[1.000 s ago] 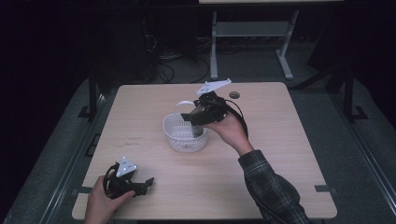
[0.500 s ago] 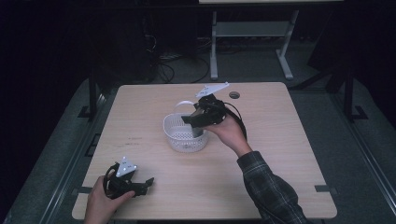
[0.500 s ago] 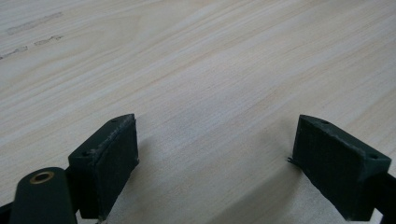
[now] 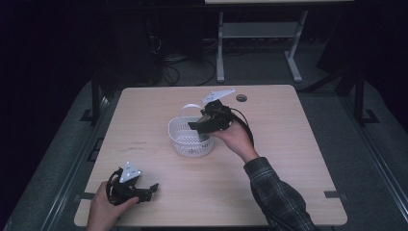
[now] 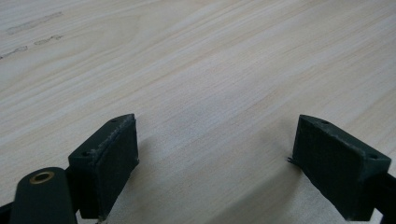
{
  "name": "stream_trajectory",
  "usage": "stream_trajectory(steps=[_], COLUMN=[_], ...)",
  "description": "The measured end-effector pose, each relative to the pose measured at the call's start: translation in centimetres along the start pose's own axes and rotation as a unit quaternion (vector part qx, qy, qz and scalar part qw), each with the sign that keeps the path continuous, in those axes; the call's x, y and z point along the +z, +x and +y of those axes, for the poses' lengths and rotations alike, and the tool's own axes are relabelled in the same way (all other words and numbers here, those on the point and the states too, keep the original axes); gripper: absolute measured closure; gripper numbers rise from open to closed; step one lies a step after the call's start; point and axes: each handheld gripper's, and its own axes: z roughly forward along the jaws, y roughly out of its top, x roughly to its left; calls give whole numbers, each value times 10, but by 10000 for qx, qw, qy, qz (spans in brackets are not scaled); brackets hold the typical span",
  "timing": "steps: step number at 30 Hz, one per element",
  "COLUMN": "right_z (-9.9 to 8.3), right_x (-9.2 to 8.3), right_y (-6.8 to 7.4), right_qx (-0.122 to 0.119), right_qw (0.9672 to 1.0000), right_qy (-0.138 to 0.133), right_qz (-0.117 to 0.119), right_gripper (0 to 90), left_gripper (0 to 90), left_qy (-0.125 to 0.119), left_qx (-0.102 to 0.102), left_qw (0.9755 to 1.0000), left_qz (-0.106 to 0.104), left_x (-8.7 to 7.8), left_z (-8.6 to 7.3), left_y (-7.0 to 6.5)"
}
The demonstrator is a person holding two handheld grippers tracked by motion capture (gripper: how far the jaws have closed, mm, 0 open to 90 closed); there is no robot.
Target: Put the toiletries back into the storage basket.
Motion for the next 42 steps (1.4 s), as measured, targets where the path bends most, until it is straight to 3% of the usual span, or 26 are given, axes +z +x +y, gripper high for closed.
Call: stream_trajectory(steps=[42], right_z=[-21], right_x=[20], right_y=[-3], right_qx=[-25], right_qw=[9993], right_qy=[377], right_qz=[-12], right_gripper=[295], left_gripper=[132], left_qy=[-1], left_qx=[-5], left_qw=[10000], left_qz=[4], left_x=[0], left_z=[0], left_y=[0])
